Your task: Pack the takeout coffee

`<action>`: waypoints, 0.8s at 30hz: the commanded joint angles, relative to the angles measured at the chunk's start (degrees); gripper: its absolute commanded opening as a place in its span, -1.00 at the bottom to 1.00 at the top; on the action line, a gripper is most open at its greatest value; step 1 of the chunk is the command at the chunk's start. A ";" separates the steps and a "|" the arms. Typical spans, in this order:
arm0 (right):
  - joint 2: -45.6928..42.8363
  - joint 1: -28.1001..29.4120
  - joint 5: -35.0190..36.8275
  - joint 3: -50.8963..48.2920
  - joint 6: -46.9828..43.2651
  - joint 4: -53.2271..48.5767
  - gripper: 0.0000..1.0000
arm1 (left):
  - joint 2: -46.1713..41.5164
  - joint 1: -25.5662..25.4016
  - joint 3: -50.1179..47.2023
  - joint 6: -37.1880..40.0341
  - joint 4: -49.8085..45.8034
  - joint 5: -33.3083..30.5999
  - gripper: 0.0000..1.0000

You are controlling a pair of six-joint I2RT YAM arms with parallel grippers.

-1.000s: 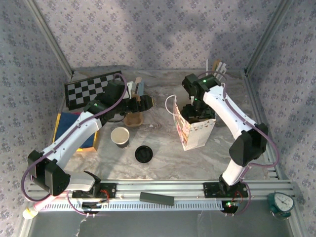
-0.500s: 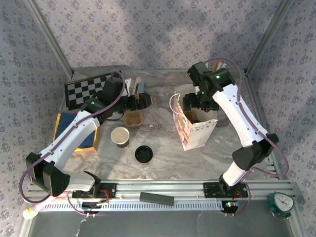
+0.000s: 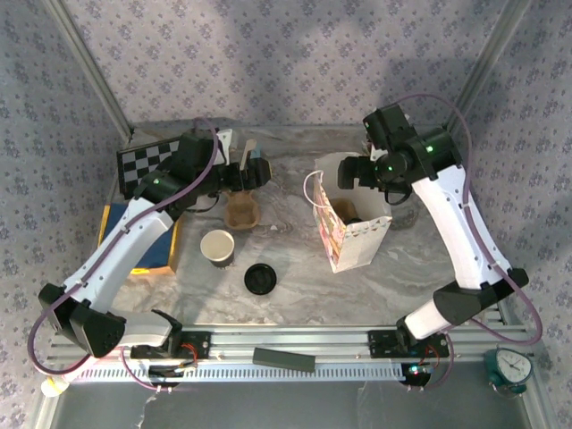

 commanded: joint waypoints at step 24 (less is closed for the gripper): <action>-18.20 -3.43 2.64 -13.26 0.83 15.46 0.99 | -2.42 7.98 1.94 -1.74 -11.18 -7.82 0.99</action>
